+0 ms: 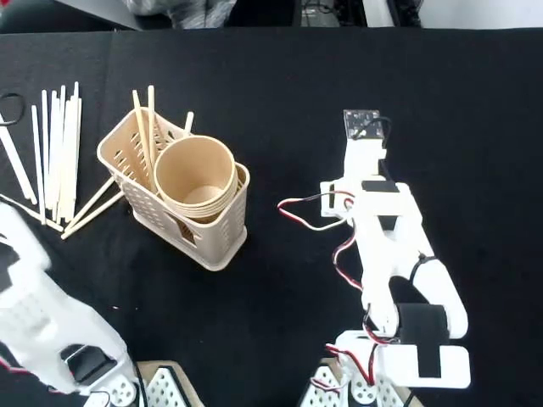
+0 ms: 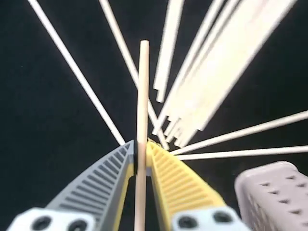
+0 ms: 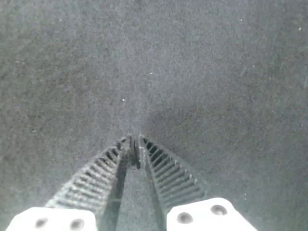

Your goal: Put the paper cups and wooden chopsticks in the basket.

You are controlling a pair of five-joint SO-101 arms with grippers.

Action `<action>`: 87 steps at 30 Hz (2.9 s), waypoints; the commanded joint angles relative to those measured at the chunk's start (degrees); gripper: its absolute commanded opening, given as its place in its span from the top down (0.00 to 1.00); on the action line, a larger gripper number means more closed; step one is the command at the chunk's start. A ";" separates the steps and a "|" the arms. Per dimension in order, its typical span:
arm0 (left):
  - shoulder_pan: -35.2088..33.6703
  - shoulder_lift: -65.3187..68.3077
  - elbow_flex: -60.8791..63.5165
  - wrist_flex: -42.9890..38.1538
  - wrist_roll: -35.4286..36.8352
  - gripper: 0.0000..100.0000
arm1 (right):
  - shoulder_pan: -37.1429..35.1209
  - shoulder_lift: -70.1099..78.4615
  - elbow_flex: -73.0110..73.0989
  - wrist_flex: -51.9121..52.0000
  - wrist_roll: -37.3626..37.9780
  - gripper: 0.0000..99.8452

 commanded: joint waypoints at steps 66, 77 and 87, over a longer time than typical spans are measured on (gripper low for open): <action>33.63 -81.93 87.34 -101.63 9.85 0.97 | -0.62 -1.36 -0.22 -1.05 -0.18 0.99; 33.27 -67.43 83.74 -102.95 9.93 0.97 | -0.62 -1.36 -0.22 -1.14 -0.18 0.99; 33.27 -64.35 86.81 -99.16 9.85 0.94 | -0.62 -1.36 -0.22 -1.14 -0.18 0.99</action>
